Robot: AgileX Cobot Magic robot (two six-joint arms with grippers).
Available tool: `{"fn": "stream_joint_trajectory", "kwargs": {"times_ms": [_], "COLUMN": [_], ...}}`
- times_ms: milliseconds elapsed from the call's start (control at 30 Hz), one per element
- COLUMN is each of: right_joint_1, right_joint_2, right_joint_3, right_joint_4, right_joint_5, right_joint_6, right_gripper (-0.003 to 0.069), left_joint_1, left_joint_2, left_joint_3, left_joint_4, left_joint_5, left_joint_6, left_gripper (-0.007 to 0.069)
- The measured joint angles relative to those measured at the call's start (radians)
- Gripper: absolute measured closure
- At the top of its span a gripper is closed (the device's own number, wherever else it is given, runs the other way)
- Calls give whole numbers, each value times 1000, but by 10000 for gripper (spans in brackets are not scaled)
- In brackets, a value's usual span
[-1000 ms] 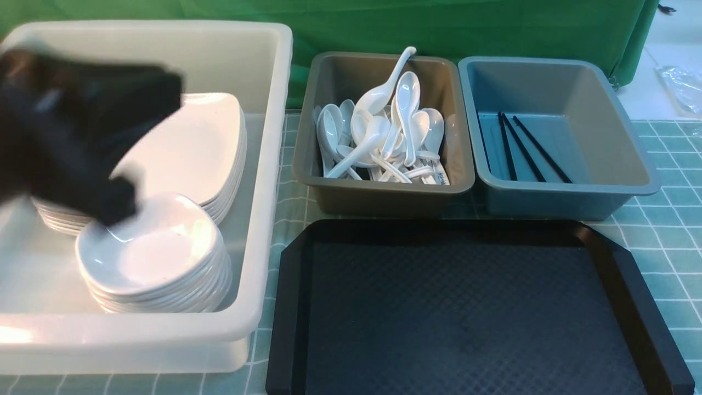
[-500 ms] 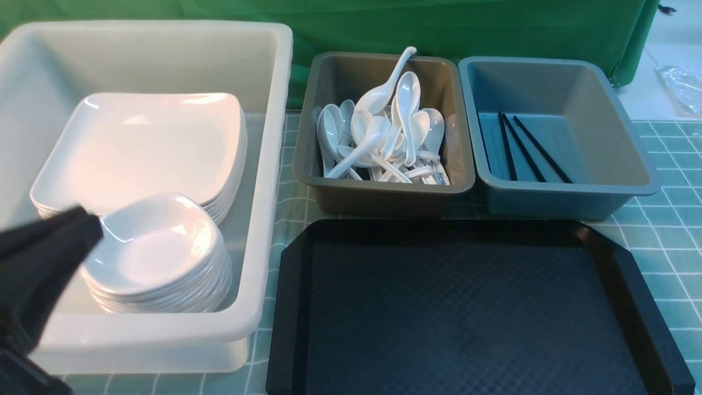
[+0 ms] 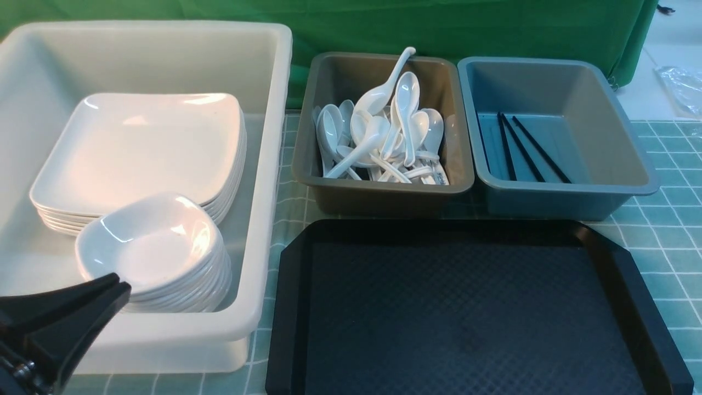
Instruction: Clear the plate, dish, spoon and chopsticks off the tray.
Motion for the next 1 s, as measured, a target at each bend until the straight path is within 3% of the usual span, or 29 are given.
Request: {"fn": "stream_joint_trajectory", "kwargs": {"times_ms": [133, 167, 200, 233, 300, 400, 733, 1000], "right_joint_1": [-287, -430, -445, -549, -644, -723, -748, -748], "right_joint_2": [-100, -172, -181, -263, -343, -451, -571, -571], "right_joint_3": [216, 386, 386, 535, 668, 839, 913, 913], "right_joint_4": [127, 252, 252, 358, 421, 459, 429, 427], "right_joint_5": [-200, -333, -347, -450, -542, -621, -544, -527], "right_joint_6": [-186, -280, -289, -354, -408, -444, -546, -554], "right_gripper": [643, 643, 643, 643, 643, 643, 643, 642], "left_joint_1": [0, 0, 0, 0, 0, 0, 0, 0], "left_joint_2": [0, 0, 0, 0, 0, 0, 0, 0], "left_joint_3": [0, 0, 0, 1, 1, 1, 3, 3], "left_joint_4": [0, 0, 0, 0, 0, 1, 2, 3], "left_joint_5": [4, 4, 4, 4, 4, 4, 5, 11], "left_joint_6": [0, 0, 0, 0, 0, 0, 0, 0], "left_gripper": [613, 613, 613, 613, 613, 613, 613, 613]}}
